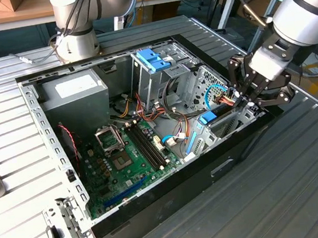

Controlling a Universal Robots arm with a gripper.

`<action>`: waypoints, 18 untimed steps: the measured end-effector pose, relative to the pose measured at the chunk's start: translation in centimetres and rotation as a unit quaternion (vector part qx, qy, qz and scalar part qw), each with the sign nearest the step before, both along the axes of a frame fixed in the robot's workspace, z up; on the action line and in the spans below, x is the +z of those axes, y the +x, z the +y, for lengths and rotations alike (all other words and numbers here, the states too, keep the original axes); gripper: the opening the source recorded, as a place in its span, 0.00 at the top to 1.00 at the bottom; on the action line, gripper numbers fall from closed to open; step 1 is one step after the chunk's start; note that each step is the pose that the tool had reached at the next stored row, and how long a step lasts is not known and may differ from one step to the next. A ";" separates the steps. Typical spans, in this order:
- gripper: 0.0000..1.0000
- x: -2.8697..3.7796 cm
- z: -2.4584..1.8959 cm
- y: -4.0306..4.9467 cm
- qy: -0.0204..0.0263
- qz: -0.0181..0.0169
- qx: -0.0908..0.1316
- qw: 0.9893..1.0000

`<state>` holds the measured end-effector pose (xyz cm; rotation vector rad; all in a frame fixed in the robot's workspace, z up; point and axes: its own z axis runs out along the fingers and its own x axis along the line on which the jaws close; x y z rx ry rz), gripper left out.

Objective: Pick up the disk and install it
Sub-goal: 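Insert the first disk wire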

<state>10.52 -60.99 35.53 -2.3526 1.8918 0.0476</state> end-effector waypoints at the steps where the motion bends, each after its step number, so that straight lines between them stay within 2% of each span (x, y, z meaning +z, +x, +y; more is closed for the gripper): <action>1: 0.83 -0.03 0.01 -0.04 0.000 0.000 -0.004 1.000; 7: 0.83 -0.20 0.09 -0.30 0.000 0.000 -0.030 1.000; 9: 0.83 -0.21 0.45 -0.54 0.000 0.000 -0.034 0.999; 14: 0.83 -0.27 0.96 -0.76 0.000 0.000 -0.042 0.999; 18: 0.83 -0.32 1.14 -0.84 0.000 0.000 -0.050 0.999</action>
